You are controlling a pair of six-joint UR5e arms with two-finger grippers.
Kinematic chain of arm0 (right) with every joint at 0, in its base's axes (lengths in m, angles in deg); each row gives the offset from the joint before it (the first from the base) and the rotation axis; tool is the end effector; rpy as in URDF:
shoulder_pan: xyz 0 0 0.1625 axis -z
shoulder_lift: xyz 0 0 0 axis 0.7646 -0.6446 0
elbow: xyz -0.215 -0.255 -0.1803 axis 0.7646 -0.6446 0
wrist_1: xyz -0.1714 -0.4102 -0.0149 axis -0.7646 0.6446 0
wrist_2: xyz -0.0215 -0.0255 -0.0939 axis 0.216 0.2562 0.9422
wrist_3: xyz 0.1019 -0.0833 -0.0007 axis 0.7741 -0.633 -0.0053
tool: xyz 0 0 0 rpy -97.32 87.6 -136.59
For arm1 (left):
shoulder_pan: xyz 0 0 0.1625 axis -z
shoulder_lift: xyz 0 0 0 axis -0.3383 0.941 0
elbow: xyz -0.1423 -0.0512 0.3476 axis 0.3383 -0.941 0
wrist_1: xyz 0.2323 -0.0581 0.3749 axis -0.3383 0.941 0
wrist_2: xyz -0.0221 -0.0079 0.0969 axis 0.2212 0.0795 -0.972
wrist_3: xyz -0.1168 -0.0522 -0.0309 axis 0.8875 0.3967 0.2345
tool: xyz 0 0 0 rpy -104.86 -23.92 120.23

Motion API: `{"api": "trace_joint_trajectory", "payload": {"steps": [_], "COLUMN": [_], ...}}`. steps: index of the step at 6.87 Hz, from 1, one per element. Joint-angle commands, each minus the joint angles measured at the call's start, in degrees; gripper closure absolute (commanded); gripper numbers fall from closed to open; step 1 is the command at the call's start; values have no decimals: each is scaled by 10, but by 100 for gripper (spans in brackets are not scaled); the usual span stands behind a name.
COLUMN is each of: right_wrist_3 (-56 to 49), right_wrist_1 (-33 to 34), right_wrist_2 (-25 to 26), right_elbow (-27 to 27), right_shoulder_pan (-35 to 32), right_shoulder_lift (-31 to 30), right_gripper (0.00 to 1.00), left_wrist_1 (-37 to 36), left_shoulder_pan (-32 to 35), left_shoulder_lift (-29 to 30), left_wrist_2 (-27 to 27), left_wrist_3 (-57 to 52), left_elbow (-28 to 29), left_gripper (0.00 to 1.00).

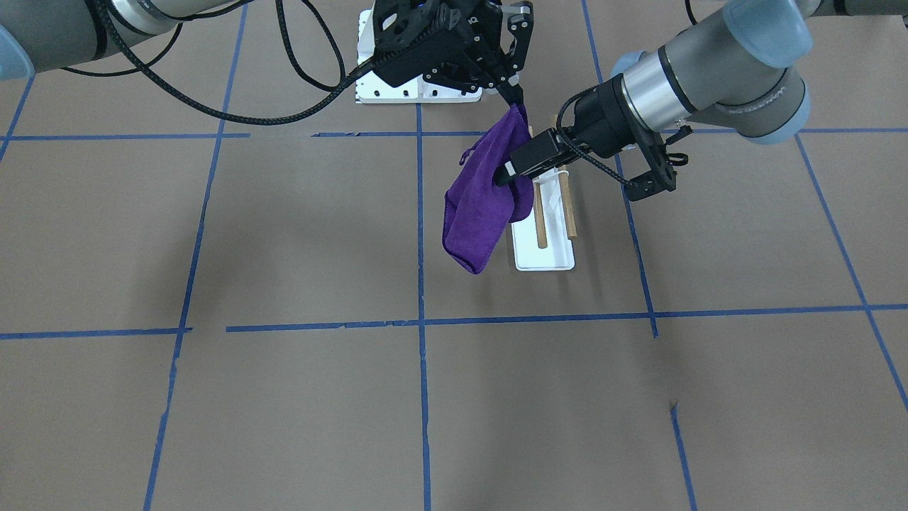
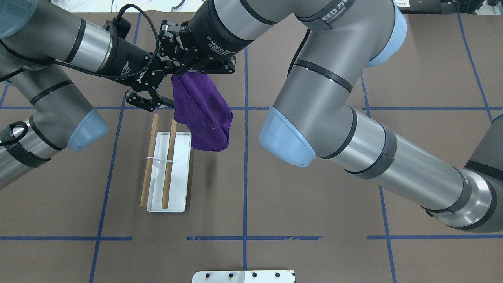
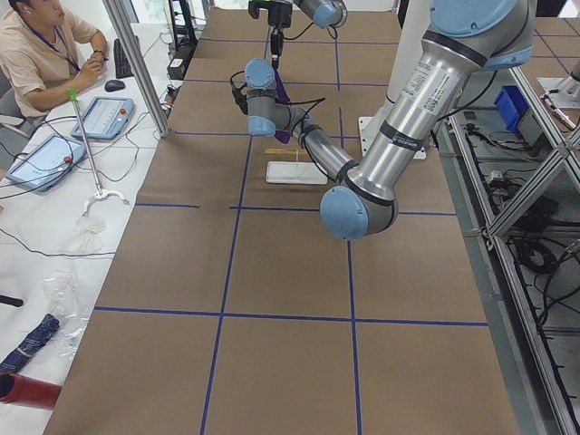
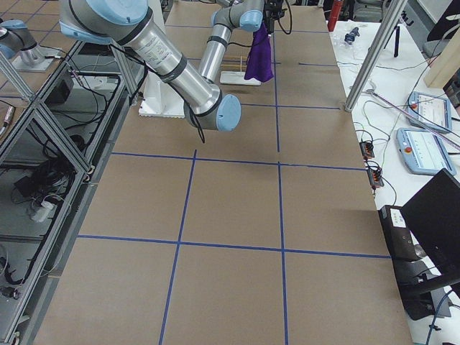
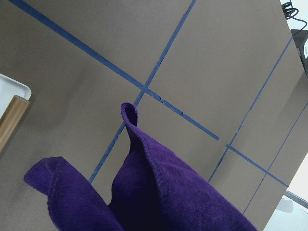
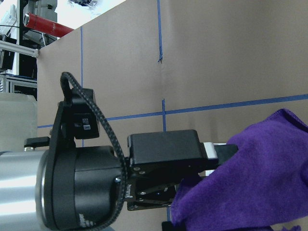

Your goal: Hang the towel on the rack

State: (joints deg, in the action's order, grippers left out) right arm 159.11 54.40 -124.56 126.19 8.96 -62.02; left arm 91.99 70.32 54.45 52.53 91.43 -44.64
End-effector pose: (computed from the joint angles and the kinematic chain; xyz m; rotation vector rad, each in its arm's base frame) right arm -0.4230 -0.4464 -0.0953 0.0635 -1.4282 0.1243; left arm 0.3705 -0.5051 0.1362 -0.3608 1.5149 -0.4306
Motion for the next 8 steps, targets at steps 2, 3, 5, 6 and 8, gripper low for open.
{"api": "trace_joint_trajectory", "payload": {"steps": [2,3,5,6,8], "right_wrist_3": [0,0,0,0,0], "right_wrist_1": [-2,-2,-2,-2,-2], "right_wrist_2": [5,5,5,5,5], "right_elbow": [-8,-8,-10,-10,-10], "right_shoulder_pan": [1,1,1,1,1], "right_shoulder_lift": [-1,-1,0,0,-1], "right_gripper": [100,100,100,100,100], "left_wrist_1": [0,-2,-7,-7,-7], "left_shoulder_pan": [4,10,10,10,11], "left_shoulder_lift": [-1,-2,-4,-4,-6], "left_wrist_2": [3,8,8,8,7], "left_wrist_3": [13,14,15,16,15], "left_elbow": [-8,-11,-15,-15,-16], "left_gripper": [24,39,63,91,100]}}
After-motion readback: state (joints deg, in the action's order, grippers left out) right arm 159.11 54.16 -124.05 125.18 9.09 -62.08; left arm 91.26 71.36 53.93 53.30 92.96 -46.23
